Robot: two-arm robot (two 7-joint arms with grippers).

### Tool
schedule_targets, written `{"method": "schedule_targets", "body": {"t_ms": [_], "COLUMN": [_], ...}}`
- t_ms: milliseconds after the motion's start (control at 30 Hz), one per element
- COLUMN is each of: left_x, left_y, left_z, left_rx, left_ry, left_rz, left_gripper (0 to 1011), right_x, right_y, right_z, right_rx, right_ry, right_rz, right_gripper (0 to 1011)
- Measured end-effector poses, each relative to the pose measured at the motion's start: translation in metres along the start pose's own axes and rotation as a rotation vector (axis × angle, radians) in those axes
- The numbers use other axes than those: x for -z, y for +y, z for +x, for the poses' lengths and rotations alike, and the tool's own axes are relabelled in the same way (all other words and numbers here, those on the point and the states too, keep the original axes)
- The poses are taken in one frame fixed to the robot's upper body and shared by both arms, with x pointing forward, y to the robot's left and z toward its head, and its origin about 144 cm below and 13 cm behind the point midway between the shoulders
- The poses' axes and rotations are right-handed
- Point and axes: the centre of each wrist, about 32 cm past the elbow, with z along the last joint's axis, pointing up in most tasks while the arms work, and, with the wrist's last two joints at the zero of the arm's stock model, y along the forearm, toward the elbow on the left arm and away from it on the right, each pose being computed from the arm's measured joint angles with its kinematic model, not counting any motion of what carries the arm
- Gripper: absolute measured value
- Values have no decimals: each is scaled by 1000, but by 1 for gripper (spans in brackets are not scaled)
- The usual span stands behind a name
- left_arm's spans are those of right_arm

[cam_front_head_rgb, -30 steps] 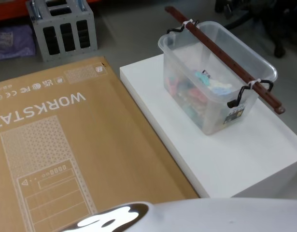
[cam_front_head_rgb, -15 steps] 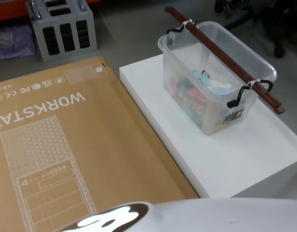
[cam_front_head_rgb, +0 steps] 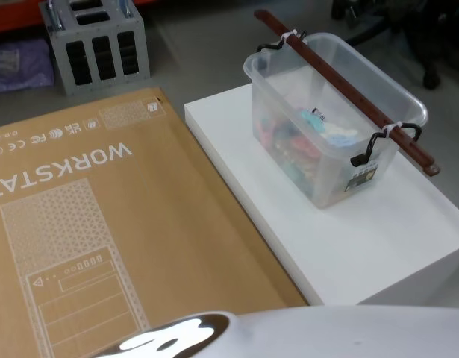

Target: Use one hand to grasp the basket and place it at the designated location.

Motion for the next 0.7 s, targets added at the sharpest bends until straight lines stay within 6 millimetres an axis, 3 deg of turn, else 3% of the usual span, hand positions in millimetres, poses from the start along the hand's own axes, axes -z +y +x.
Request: {"method": "schedule_targets", "body": {"t_ms": [433,700], "left_x": [0,0], "left_y": [0,0], "left_z": [0,0], "left_rx": [0,0], "left_ry": [0,0], "left_rz": [0,0], "left_gripper": [0,0], "right_x": [3,2], "right_y": [6,22], "right_z": [4,12], "right_rx": [-9,-45], "right_ry": [-19,-35], "right_rz": [20,23], "right_gripper": [1000,1000]}}
